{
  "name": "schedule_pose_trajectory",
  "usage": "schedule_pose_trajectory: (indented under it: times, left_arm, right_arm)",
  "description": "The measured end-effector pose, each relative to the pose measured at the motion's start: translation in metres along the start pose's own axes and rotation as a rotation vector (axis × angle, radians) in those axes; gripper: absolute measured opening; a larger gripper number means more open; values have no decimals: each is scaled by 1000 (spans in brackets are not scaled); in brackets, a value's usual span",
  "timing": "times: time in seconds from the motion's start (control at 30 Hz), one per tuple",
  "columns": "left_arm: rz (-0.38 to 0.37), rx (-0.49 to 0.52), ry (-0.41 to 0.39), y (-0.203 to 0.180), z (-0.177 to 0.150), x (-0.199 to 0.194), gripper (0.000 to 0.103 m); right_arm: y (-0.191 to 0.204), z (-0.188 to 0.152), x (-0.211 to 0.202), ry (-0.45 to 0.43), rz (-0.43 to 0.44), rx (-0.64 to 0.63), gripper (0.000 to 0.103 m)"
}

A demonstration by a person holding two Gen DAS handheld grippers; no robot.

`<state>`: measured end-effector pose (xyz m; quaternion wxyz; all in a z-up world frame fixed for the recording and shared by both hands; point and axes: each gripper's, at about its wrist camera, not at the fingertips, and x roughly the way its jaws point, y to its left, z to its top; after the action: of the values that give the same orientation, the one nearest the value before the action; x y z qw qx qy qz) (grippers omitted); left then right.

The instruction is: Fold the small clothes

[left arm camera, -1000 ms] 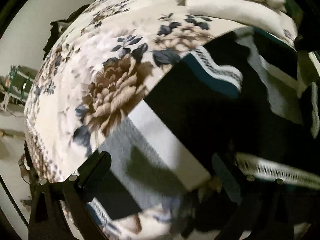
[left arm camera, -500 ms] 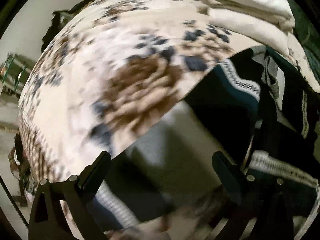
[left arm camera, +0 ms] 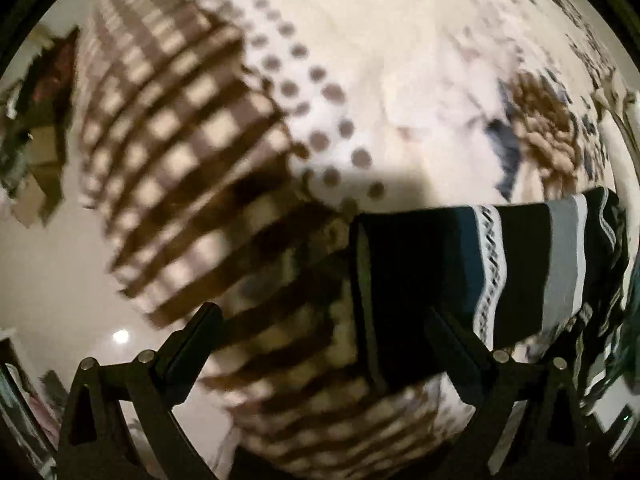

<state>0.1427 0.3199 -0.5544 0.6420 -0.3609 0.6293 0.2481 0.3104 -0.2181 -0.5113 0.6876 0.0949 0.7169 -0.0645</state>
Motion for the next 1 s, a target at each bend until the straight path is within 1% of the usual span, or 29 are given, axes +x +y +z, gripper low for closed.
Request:
schedule_pose_trajectory:
  times: [0.03,0.07,0.1,0.13,0.17,0.2,0.23,0.33,0.4,0.5,0.57,0.63,0.7,0.73,0.77,0.83,0.87,0.9,0.93,0.97,1.0]
  left_arm:
    - [-26,5,1,-4,4,8,89]
    - [-9,14,-8,-8,7,11,64]
    - [-5,30,-32,-15,9,10,32]
    - [-7,46,-65,-22,11,4,14]
    - [9,63,-105,-28,12,-6,8]
    - [-5,63,-141,-29,14,-16,4]
    - [-32,58,-179,-29,16,-28,4]
    - [-52,46,-271,-26,35,-58,4]
    - [-55,36,-318,-12,55,-67,4]
    - [-64,23,-345,-1,90,-74,4]
    - [-52,42,-355,-1,106,-68,4]
    - [-69,36,-336,-1,124,-55,5]
    - [-128,24,-304,3,134,-40,9]
    - [-159,9,-276,7,139,-33,9]
    - [-203,-27,-228,13,147,-22,10]
    - [-283,-81,-161,24,148,-9,15]
    - [-323,-109,-135,30,148,-3,20]
    - [-360,-131,-130,34,145,0,27]
    - [-384,-137,-132,35,143,1,31]
    - [-399,-132,-137,34,142,1,39]
    - [-401,-121,-137,31,142,2,45]
  right_arm:
    - [2,-2,2,1,-2,-9,72]
    - [4,-4,4,4,-7,-20,72]
    - [5,-7,5,4,-13,-31,72]
    - [6,-8,5,2,-17,-40,72]
    - [7,-10,5,-1,-23,-51,72]
    - [7,-11,3,-5,-31,-60,72]
    - [7,-12,2,-7,-34,-64,72]
    - [2,-14,-2,-15,-45,-68,72]
    - [-6,-16,-5,-20,-46,-56,72]
    - [-10,-16,-6,-22,-43,-40,72]
    - [-14,-15,-9,-25,-48,-41,72]
    - [-14,-14,-11,-35,-59,-54,72]
    - [-9,-10,-14,-48,-80,-77,72]
    - [-7,-10,-16,-56,-88,-86,72]
    - [-7,-10,-18,-66,-95,-90,72]
    - [-11,-10,-22,-85,-112,-88,73]
    - [-10,-9,-22,-92,-111,-79,83]
    - [-16,-9,-24,-105,-88,-60,92]
    - [-21,-9,-25,-112,-65,-41,94]
    - [-19,-6,-22,-114,-54,-24,94]
    - [-21,-3,-21,-111,-51,-9,94]
